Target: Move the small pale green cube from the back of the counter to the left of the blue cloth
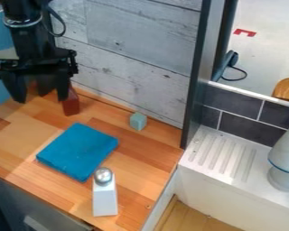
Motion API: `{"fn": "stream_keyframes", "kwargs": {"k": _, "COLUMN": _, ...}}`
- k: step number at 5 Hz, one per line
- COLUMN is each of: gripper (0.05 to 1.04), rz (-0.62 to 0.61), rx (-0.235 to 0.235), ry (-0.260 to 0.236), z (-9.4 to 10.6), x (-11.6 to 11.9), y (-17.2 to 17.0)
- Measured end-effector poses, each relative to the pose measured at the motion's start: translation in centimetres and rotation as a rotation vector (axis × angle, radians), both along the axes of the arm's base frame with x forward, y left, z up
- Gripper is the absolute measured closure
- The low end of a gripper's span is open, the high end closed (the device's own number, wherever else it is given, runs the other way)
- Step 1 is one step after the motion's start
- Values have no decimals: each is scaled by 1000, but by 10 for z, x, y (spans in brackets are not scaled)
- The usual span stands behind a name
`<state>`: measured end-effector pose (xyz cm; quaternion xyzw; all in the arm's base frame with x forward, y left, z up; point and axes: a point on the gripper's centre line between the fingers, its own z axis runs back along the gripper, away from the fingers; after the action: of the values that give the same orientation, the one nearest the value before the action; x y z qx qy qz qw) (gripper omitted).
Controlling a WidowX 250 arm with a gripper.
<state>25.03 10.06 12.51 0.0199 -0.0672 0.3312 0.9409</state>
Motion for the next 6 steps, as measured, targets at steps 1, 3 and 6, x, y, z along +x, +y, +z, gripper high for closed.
{"fn": "stream_keyframes", "kwargs": {"k": 1, "gripper": 83, "rz": -5, "rx": -7, "ry": 25, "z": -8, "x": 0, "y": 0}}
{"fn": "stream_keyframes", "kwargs": {"k": 3, "gripper": 83, "rz": -237, "rx": 14, "ry": 35, "z": -44, "x": 44, "y": -1}}
{"fn": "stream_keyframes", "kwargs": {"k": 6, "gripper": 83, "rz": -445, "rx": 146, "ry": -216, "z": -72, "x": 95, "y": -20}}
